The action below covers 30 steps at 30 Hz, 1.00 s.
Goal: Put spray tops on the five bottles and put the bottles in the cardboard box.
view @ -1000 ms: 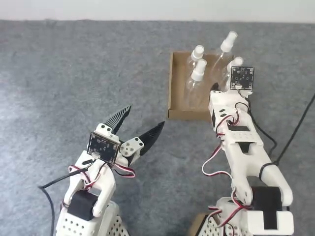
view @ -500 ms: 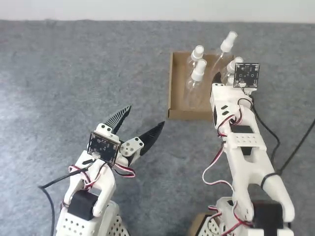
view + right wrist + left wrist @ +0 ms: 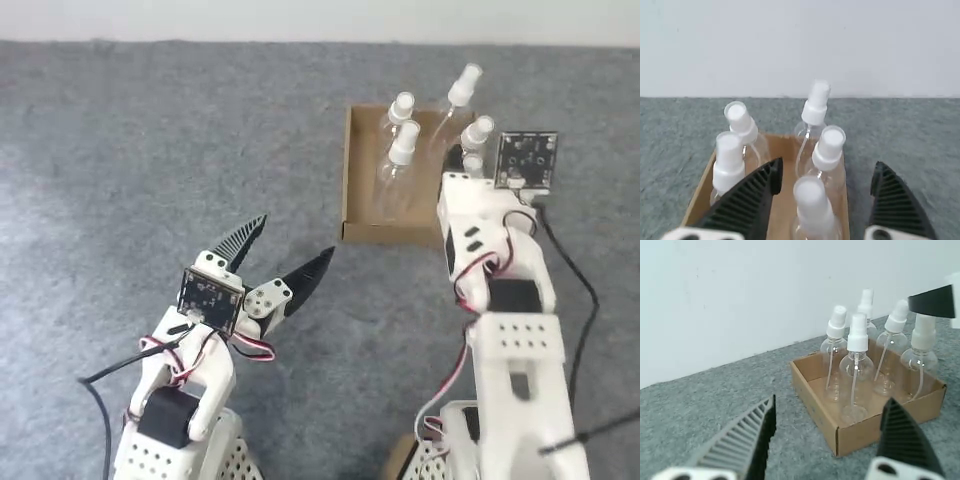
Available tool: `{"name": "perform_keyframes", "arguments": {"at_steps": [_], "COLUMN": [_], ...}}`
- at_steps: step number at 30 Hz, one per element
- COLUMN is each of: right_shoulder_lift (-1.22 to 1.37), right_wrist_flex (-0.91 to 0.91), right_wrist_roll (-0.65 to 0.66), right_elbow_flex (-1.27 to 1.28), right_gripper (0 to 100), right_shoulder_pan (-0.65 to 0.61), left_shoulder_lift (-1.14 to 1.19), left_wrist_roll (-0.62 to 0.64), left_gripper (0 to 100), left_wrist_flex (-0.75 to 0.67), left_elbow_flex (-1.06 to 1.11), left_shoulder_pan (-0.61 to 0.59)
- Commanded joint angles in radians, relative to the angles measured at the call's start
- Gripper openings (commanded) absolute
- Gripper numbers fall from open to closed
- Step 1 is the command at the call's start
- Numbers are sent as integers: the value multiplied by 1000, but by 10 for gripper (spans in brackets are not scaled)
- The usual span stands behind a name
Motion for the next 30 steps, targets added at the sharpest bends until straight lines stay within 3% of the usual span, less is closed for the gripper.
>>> {"name": "perform_keyframes", "arguments": {"at_steps": [1, 7, 10, 16, 21, 26, 30], "right_shoulder_lift": [-137, -266, -326, -484, -684, -978, -974], "right_wrist_flex": [127, 343, 450, 610, 616, 670, 727], "right_wrist_roll": [0, 3, 75, 178, 262, 327, 356], "right_elbow_flex": [-44, -43, -43, 29, 249, 451, 476], "right_gripper": [246, 246, 246, 241, 119, 3, 17], "right_shoulder_pan": [2, 2, 2, 2, 2, 2, 2], "left_shoulder_lift": [3, 2, 2, 2, 0, 0, 0], "left_wrist_roll": [-11, -11, -11, -11, -11, -11, -11], "left_gripper": [316, 316, 316, 316, 311, 164, 102], "left_wrist_flex": [-25, -28, -32, 74, 206, 362, 407], "left_elbow_flex": [-5, -18, -51, -124, -174, -191, -156], "left_shoulder_pan": [-5, -6, -12, -158, -261, -327, -358]}}
